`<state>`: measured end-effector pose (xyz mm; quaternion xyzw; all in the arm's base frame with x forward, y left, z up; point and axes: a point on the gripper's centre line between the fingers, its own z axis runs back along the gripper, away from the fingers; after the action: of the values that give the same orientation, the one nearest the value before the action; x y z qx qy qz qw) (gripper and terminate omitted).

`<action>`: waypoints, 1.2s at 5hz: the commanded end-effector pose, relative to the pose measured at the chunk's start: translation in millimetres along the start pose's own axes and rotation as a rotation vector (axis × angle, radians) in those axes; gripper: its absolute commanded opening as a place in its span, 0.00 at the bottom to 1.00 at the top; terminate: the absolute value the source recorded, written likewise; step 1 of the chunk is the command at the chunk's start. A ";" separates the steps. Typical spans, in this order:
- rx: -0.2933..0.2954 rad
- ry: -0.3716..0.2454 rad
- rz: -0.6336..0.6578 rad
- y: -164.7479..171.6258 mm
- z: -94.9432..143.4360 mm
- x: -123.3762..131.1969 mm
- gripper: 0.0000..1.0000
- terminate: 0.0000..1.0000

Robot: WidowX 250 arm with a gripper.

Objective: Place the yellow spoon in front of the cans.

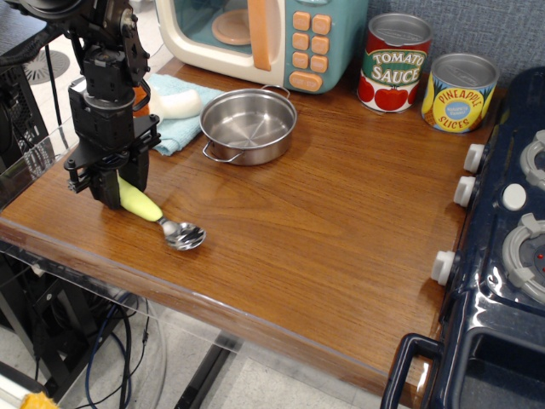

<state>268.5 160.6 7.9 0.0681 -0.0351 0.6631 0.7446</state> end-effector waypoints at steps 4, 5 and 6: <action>-0.091 -0.088 0.028 4.5 55.3 13.5 0.00 0.00; -0.175 -0.115 -0.044 -6.2 82.0 2.5 0.00 0.00; -0.264 -0.181 -0.201 -29.9 111.1 -33.1 0.00 0.00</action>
<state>299.1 105.3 93.6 0.0402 -0.1519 0.5633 0.8111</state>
